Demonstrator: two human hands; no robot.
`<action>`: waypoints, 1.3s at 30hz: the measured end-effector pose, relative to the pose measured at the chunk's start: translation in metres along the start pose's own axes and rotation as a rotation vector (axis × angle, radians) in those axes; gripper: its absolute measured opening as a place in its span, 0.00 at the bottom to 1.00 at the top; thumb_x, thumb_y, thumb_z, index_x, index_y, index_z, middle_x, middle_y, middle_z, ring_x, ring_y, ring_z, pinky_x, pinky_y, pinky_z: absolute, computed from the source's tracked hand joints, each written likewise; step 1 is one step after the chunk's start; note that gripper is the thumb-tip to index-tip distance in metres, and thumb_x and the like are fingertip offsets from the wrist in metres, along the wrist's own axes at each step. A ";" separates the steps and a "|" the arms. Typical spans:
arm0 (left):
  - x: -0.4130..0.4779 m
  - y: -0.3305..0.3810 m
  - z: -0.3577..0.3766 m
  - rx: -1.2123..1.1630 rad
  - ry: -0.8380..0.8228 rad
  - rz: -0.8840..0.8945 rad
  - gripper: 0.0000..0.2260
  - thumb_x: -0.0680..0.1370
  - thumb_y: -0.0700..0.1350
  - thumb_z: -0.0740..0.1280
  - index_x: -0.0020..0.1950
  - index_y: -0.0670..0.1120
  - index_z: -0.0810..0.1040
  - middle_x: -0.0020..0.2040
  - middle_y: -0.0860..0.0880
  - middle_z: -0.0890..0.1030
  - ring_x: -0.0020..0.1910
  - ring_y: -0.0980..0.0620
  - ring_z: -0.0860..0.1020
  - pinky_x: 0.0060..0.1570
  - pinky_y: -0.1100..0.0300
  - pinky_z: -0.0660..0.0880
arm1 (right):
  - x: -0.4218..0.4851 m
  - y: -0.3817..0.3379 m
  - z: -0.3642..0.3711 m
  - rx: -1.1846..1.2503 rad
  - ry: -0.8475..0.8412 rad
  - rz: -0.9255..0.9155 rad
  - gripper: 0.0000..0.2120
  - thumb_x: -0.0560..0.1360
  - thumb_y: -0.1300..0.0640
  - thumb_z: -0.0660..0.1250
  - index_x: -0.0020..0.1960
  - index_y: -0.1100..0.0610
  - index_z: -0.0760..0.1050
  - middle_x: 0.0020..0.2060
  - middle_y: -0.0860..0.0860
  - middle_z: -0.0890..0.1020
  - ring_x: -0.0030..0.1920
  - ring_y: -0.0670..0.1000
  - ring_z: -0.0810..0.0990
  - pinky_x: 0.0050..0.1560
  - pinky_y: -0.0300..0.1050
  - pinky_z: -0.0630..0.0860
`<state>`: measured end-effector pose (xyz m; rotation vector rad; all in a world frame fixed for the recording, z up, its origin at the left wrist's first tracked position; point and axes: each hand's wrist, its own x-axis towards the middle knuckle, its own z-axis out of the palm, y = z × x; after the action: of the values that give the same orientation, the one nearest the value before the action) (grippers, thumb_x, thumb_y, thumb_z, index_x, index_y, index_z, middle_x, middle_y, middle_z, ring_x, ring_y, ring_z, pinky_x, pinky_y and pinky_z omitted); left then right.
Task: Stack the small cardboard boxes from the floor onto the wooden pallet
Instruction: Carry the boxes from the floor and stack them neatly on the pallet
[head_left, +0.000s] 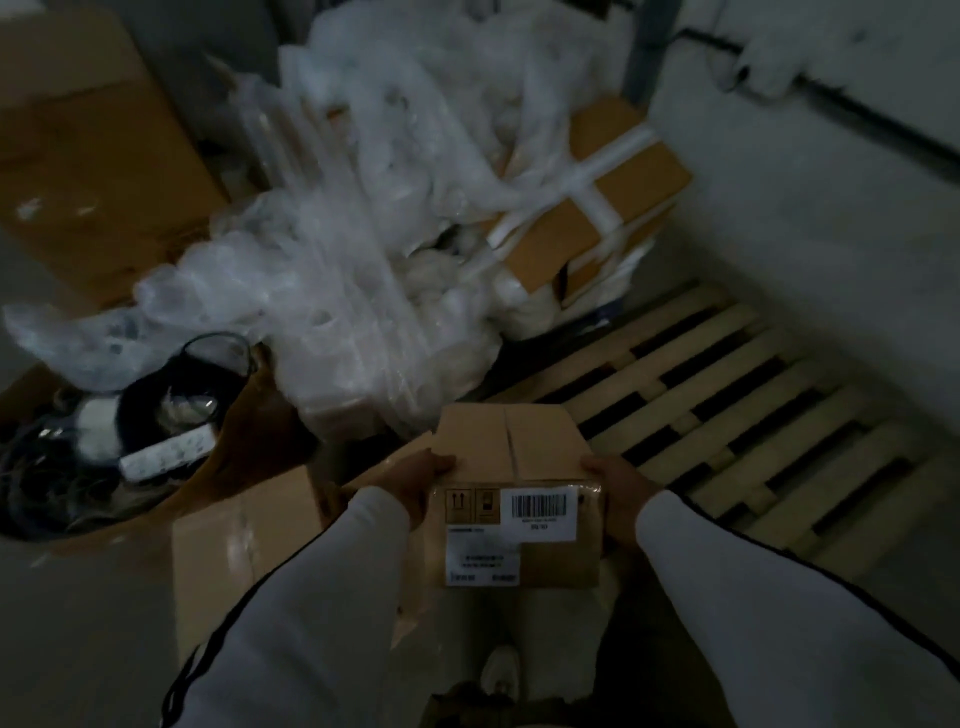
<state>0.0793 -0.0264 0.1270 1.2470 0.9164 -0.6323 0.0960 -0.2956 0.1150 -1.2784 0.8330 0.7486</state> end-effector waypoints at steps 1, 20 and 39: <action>0.004 0.011 0.013 0.032 -0.026 0.014 0.17 0.82 0.41 0.66 0.70 0.43 0.70 0.55 0.37 0.82 0.52 0.37 0.82 0.53 0.40 0.80 | -0.003 -0.008 -0.010 0.028 0.026 -0.022 0.13 0.81 0.54 0.63 0.57 0.63 0.77 0.50 0.63 0.83 0.48 0.62 0.81 0.57 0.59 0.78; 0.227 0.173 0.409 0.388 -0.372 0.220 0.21 0.81 0.40 0.67 0.73 0.56 0.72 0.62 0.46 0.81 0.57 0.39 0.82 0.54 0.36 0.80 | 0.159 -0.231 -0.290 0.384 0.288 -0.209 0.05 0.80 0.64 0.63 0.51 0.62 0.78 0.44 0.58 0.81 0.41 0.57 0.79 0.39 0.48 0.76; 0.678 0.144 0.617 0.673 -0.338 0.406 0.24 0.81 0.54 0.67 0.75 0.49 0.69 0.67 0.47 0.77 0.60 0.45 0.78 0.62 0.47 0.77 | 0.630 -0.248 -0.474 0.461 0.318 -0.344 0.15 0.80 0.66 0.62 0.66 0.62 0.77 0.54 0.58 0.83 0.49 0.59 0.80 0.44 0.48 0.80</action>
<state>0.6903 -0.5423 -0.3443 1.7897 0.1409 -0.8197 0.5755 -0.7871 -0.3451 -1.0904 0.9416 0.0658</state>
